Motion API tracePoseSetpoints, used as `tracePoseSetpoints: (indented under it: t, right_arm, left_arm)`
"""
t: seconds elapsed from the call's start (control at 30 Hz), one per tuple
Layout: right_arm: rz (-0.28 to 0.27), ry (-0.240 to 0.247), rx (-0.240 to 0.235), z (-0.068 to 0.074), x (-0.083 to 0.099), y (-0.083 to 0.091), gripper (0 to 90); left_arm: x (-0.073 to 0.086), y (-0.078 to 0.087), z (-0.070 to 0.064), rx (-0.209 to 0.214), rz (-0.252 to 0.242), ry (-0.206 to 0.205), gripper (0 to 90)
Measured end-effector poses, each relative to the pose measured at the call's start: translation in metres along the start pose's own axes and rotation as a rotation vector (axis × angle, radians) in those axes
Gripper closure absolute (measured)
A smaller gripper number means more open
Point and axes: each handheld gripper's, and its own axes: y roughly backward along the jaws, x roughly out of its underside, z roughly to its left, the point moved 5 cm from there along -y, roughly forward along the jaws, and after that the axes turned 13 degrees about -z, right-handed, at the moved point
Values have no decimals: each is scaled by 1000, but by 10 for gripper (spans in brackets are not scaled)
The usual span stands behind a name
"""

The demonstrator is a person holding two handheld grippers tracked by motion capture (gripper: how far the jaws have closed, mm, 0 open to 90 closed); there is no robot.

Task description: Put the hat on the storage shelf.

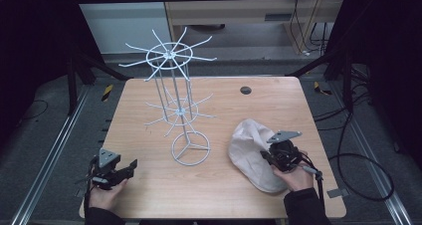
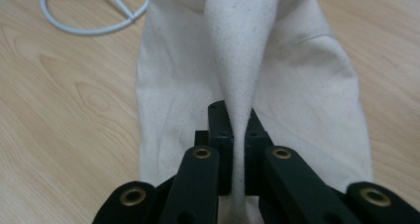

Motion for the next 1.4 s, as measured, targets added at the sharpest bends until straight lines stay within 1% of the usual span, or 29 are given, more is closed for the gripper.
tracePoseSetpoints:
  t: [0.03,0.07,0.17,0.2,0.23,0.27,0.3,0.33,0.37,0.4,0.43,0.47,0.5,0.53,0.67,0.7,0.73,0.77,0.93,1.07,1.1,1.13,1.17,1.2,1.23,1.27,1.33,1.37,1.4]
  right_arm:
    - [-33,-20,2,-2,-3,5,880]
    - [-33,-20,2,-2,-3,5,880]
    - [-89,-31,9,-5,-9,14,880]
    - [-132,-35,17,-7,-12,20,881]
    - [-151,-43,23,-8,-14,24,881]
    - [-151,-43,23,-8,-14,24,881]
    - [-171,-45,27,-9,-16,27,881]
    - [-194,-49,33,-10,-18,30,881]
    - [-235,-55,44,-11,-22,37,881]
    - [-235,-55,44,-11,-22,37,881]
    - [-276,-61,51,-12,-26,43,881]
    - [-276,-61,51,-12,-26,43,881]
    - [-312,-52,62,-13,-30,50,881]
    - [-312,-52,62,-13,-30,50,881]
    - [-375,-33,75,-9,-41,63,882]
    - [-406,-18,71,-6,-47,70,882]
    - [-406,-18,71,-6,-47,70,882]
    - [-421,-10,76,-5,-50,74,882]
    - [-506,7,68,2,-67,94,882]
    - [-563,27,61,7,-81,105,882]
    - [-591,29,59,9,-87,109,882]
    - [-591,29,59,9,-87,109,882]
    - [-614,33,56,10,-95,112,882]
    - [-614,33,56,10,-95,112,882]
    - [-632,40,50,12,-102,114,882]
    - [-632,40,50,12,-102,114,882]
    - [-647,48,47,14,-109,115,883]
    - [-665,57,45,15,-115,116,882]
    - [-665,57,45,15,-115,116,882]
  left_arm:
    - [0,0,0,2,0,-2,344]
    - [0,0,0,2,0,-2,344]
    - [0,0,0,-1,0,0,344]
    - [0,0,0,-1,-1,2,344]
    - [0,0,0,-1,-1,3,344]
    - [0,0,0,-1,-2,4,344]
    - [0,0,0,-2,-2,4,344]
    - [0,1,0,-2,-3,5,344]
    - [0,1,-1,-1,-2,4,345]
    - [0,1,-1,-1,-1,3,345]
    - [0,1,-1,-1,-2,3,345]
    - [0,1,-1,-1,-2,3,344]
    - [0,1,-1,-1,-3,3,344]
    - [0,1,-1,-1,-3,3,345]
    - [0,1,0,-5,-2,4,345]
    - [0,1,0,-7,-1,3,344]
    - [0,1,0,-7,-3,3,344]
    - [-1,1,0,-8,-4,2,345]
    - [-1,0,0,-11,-4,4,344]
    - [0,0,0,-10,0,4,344]
    - [0,0,0,-10,0,4,344]
    - [0,0,0,-9,-1,4,344]
    - [0,1,0,-10,-4,3,344]
    - [0,1,0,-10,-4,3,344]
    - [0,1,1,-10,-4,3,345]
    - [0,0,1,-12,-4,5,345]
    - [0,0,1,-13,-4,5,344]
    - [0,0,1,-13,-4,5,344]
    - [0,0,1,-14,-3,5,344]
